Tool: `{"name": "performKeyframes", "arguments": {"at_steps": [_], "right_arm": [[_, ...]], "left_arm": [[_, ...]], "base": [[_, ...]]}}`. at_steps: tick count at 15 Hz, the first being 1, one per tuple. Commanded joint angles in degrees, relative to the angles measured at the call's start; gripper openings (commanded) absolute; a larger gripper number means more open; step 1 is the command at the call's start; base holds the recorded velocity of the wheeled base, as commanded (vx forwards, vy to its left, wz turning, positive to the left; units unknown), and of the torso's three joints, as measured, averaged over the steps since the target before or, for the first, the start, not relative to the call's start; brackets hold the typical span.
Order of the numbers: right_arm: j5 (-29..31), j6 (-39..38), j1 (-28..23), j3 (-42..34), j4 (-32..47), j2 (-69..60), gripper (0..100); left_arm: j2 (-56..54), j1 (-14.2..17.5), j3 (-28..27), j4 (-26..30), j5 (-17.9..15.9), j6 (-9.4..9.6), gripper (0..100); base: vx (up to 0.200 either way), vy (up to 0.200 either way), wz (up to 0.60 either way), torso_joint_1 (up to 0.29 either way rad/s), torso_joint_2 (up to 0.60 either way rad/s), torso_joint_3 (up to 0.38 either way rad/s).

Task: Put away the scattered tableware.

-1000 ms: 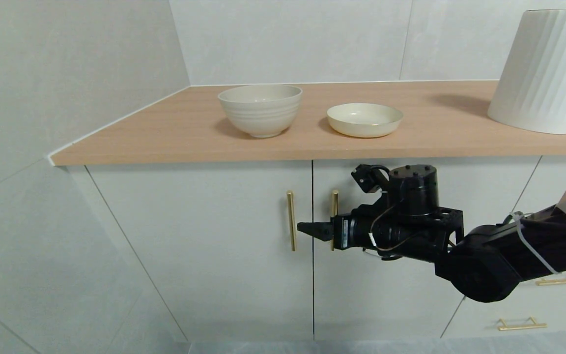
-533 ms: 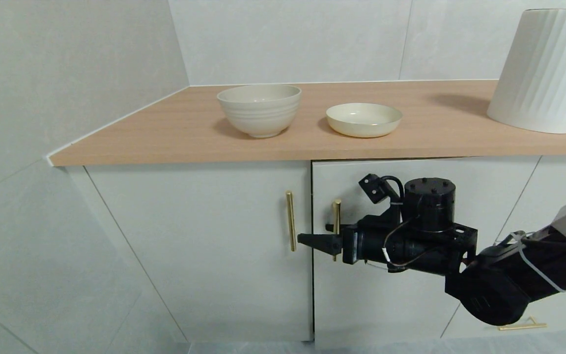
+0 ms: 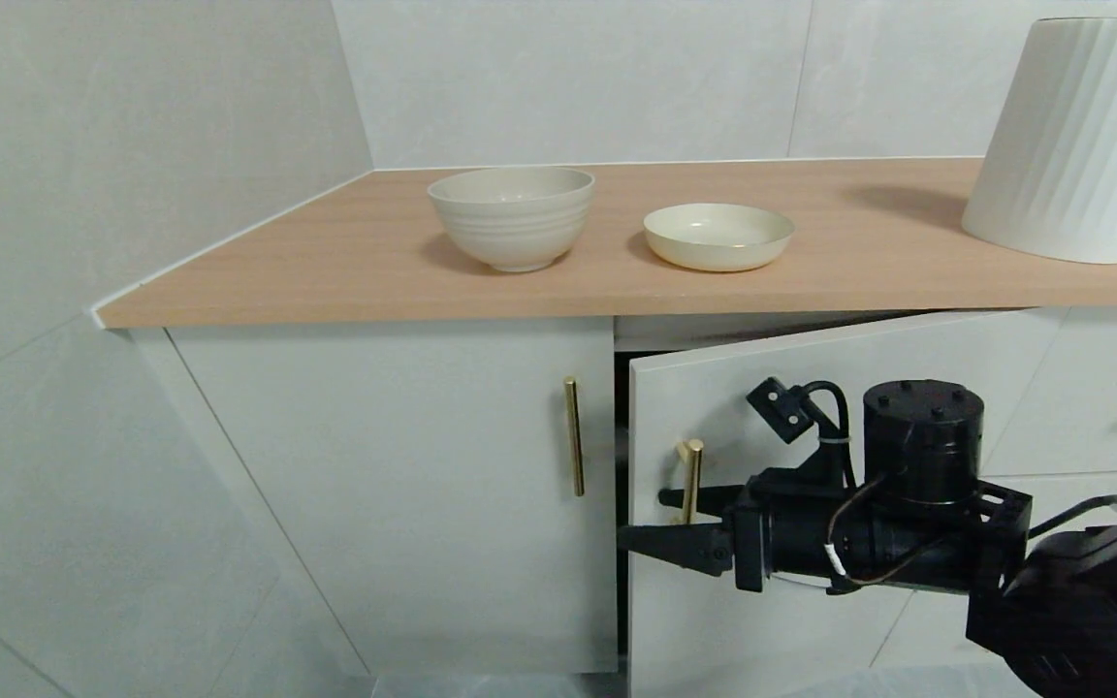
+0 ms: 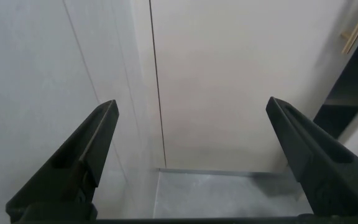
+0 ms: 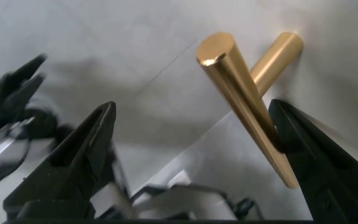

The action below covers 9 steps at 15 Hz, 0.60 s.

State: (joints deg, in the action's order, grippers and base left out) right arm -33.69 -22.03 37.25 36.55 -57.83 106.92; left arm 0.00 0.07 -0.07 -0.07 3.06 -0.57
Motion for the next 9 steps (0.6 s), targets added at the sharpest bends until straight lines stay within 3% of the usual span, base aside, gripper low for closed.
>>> {"name": "performKeyframes", "arguments": {"at_steps": [1,4,6,7,9], "right_arm": [[-1.11,0.14,0.80,-2.18,-0.26,-3.12,100],[-1.11,0.14,0.89,-4.03,-0.26,-3.30,100],[-1.11,0.14,0.98,-5.79,-0.79,-4.44,100],[-1.11,0.14,0.98,-6.75,-1.32,-5.59,100],[-1.11,0.14,1.07,-8.16,-1.32,-7.43,100]], "left_arm": [[0.00,0.01,-0.01,-0.01,0.02,-0.13,100],[0.00,0.01,-0.01,-0.10,-0.07,1.28,100],[0.26,-0.07,-5.11,-0.10,-1.30,1.45,100],[8.00,-0.07,-14.69,1.13,-7.28,1.45,100],[20.83,-0.07,-24.62,1.13,-14.49,1.63,100]], "base": [[0.000,0.000,0.00,0.000,0.00,0.000],[0.000,0.000,0.00,0.000,0.00,0.000],[0.000,0.000,0.00,0.000,0.00,0.000],[0.000,0.000,0.00,0.000,0.00,0.000],[0.000,0.000,0.00,0.000,0.00,0.000]]}}
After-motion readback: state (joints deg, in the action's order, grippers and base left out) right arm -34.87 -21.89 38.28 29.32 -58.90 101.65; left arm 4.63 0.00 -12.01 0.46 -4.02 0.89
